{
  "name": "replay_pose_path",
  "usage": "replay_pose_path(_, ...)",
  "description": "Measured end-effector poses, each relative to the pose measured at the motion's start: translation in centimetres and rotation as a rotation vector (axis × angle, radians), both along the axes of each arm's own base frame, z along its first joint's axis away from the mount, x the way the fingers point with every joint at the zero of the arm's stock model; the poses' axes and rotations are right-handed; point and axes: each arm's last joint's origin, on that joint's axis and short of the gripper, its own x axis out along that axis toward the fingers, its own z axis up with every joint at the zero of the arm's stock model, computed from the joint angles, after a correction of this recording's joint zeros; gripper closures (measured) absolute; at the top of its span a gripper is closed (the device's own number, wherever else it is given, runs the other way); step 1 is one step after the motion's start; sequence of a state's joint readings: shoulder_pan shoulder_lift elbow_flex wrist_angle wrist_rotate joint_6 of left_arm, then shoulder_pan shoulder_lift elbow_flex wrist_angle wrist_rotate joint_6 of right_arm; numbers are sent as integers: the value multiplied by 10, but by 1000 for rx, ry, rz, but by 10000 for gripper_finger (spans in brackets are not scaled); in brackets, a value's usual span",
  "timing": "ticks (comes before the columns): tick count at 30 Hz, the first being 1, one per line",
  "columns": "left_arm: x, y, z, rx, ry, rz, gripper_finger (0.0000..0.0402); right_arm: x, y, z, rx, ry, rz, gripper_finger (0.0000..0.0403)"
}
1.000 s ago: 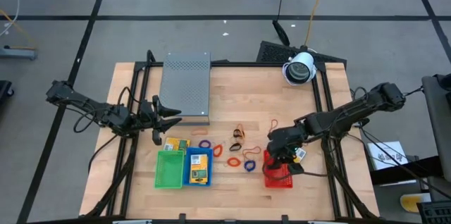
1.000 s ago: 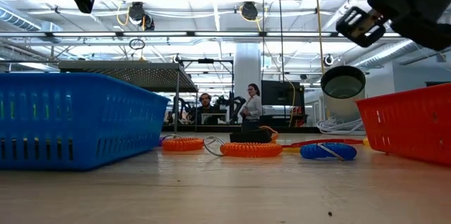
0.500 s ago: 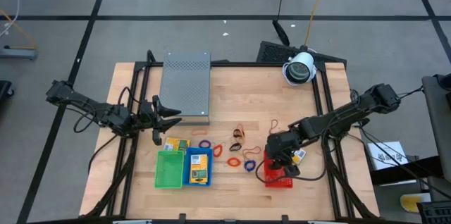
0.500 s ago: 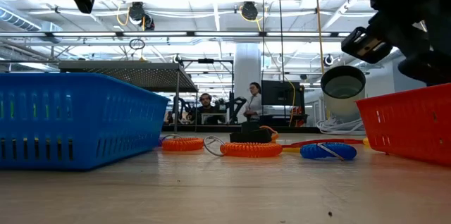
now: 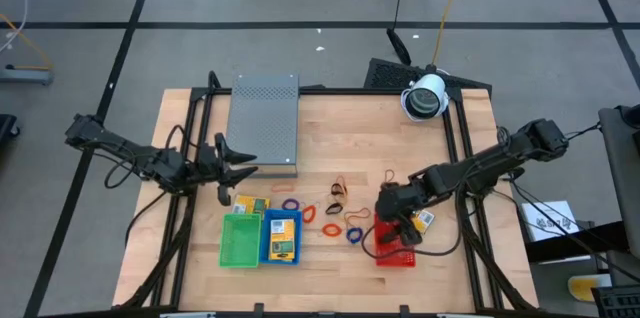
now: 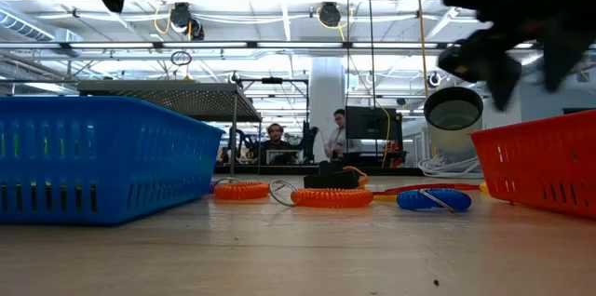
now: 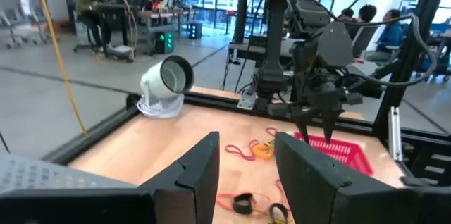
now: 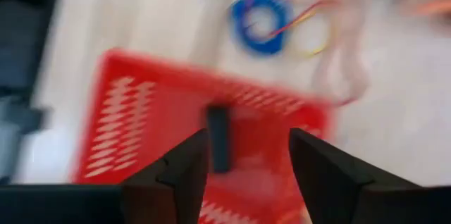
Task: Pick & Place Office Desk Supplies
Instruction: Put the black rubber band into the red bin
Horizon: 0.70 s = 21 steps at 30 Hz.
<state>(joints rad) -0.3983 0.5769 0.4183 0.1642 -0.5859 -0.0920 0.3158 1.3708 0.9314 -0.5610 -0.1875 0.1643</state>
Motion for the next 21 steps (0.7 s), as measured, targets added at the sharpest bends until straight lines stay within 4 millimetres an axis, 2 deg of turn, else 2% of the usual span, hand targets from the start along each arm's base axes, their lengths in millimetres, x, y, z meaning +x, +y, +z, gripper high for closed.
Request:
replay_pose_path(5, 1, 8, 5, 72, -23, 108, 256, 15, -19, 5, -100, -152, -34, 218)
replay_pose_path(13, 4, 23, 4, 149, 15, 247, 256, 37, -60, 18, -71, -352, -158, 240)
replay_pose_path(21, 10, 34, -3, 122, 66, 325, 256, 53, -76, 13, -7, -418, -175, 257)
